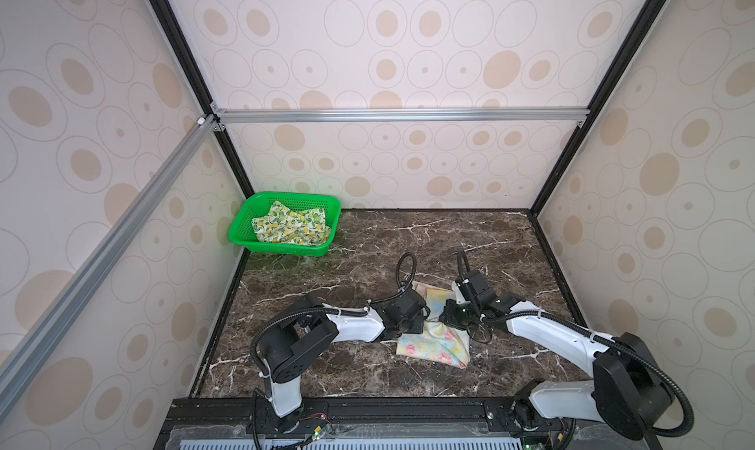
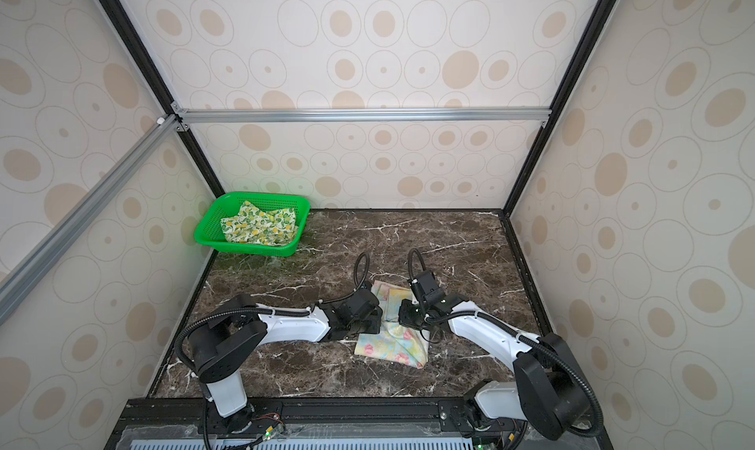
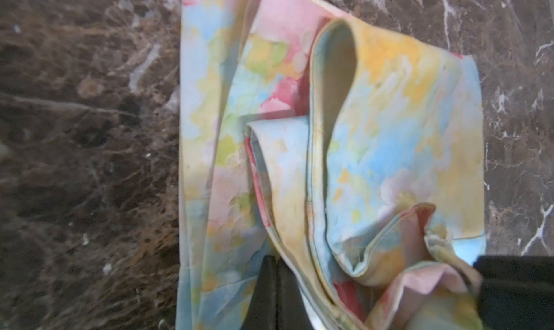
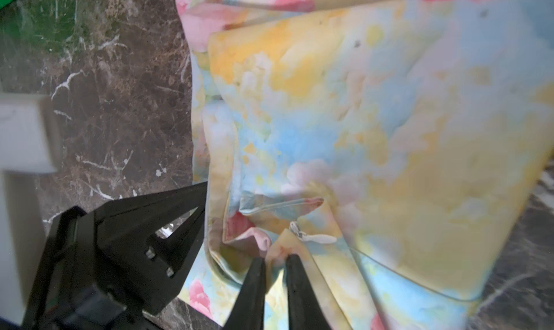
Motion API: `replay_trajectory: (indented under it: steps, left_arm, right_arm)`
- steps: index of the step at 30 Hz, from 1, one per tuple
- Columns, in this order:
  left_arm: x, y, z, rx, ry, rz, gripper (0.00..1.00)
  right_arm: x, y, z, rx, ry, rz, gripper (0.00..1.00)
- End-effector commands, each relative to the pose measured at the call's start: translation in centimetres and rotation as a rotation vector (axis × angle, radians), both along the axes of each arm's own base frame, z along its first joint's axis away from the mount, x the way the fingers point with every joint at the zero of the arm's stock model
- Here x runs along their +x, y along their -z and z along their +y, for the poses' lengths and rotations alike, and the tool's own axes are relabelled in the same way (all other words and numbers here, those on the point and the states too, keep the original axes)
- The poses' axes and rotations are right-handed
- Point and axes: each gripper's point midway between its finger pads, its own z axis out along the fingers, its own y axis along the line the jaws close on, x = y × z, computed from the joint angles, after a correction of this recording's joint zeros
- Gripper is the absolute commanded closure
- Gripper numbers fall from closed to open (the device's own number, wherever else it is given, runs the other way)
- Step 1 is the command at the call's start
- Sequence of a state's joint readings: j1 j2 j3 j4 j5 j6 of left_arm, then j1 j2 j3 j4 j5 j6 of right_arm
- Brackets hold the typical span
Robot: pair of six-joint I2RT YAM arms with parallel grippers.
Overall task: Fold and stack skirts
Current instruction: Smooth out the skirt at the center of the table.
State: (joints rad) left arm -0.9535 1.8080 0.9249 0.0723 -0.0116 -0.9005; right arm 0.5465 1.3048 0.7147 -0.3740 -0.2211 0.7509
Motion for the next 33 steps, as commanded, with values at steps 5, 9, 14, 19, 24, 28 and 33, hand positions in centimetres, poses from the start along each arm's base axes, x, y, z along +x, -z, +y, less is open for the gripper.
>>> replay_trajectory:
  steps: [5,9,14,19,24,28,33]
  left_arm:
    - [2.2,-1.1,1.3,-0.022,-0.06,-0.026,1.0]
    - [2.8,-1.3,2.2,-0.009,-0.073,-0.038,1.0]
    - [3.3,-1.8,2.7,0.001,-0.078,-0.054,1.0]
    - [3.4,-1.8,2.5,-0.006,-0.073,-0.053,1.0]
    - [3.4,-1.8,2.3,-0.017,-0.069,-0.055,1.0]
    - [3.4,-1.9,2.3,-0.02,-0.066,-0.058,1.0]
    - [3.2,-2.1,2.5,-0.018,-0.068,-0.063,1.0]
  right_arm:
    - [-2.6,-1.1,2.4,0.097,-0.058,0.032,0.84]
    - [-3.7,-0.9,3.2,0.101,-0.08,0.053,0.84]
    - [-5.1,-1.3,4.5,0.129,-0.135,0.069,0.74]
    - [-4.5,-3.7,2.9,0.064,-0.119,-0.004,0.68]
    - [-2.4,-5.3,-0.6,-0.008,-0.041,-0.101,0.64]
    - [-1.1,-4.1,-2.1,-0.042,-0.006,-0.102,0.64]
    - [0.1,-1.7,-1.8,-0.061,-0.026,-0.065,0.71]
